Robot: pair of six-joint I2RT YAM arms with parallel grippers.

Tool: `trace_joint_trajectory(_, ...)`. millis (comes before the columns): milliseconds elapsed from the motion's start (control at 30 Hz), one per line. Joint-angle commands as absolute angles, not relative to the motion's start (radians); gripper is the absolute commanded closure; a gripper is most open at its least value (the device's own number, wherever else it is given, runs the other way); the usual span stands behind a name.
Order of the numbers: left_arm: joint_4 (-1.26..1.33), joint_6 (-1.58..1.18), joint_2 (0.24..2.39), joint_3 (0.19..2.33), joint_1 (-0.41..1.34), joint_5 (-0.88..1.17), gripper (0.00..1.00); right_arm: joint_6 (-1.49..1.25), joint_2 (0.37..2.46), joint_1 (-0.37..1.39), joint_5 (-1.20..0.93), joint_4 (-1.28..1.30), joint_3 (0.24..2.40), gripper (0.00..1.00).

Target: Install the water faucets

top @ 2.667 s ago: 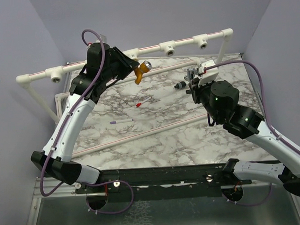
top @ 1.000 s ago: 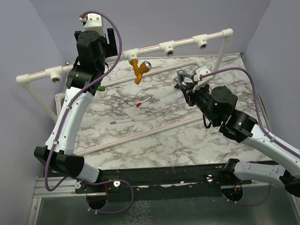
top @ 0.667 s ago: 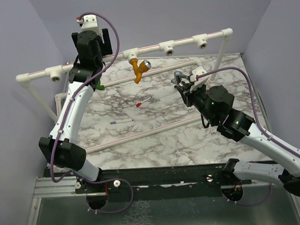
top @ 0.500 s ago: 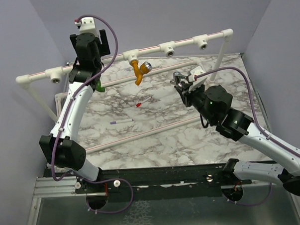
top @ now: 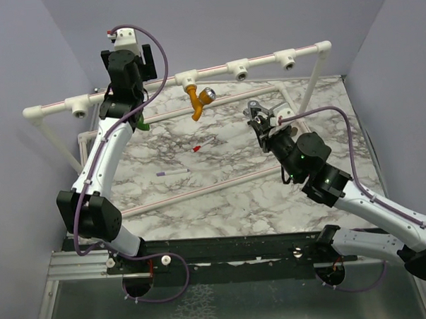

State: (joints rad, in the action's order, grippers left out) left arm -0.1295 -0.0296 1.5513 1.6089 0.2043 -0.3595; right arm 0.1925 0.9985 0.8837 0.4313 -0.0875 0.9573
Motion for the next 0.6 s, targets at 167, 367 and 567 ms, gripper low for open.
trace_joint_trajectory(167,-0.258,-0.058,1.574,1.52,0.209,-0.271,0.2,0.374,1.049,0.887,0.576,-0.537,0.868,0.99)
trace_joint_trajectory(367,-0.252,-0.057,1.571,1.489,0.208,-0.243,0.2,0.422,1.138,0.886,0.62,-0.66,0.898,0.99)
trace_joint_trajectory(567,-0.244,-0.068,1.565,1.464,0.208,-0.236,0.2,0.419,1.191,0.884,0.591,-0.708,0.925,0.99)
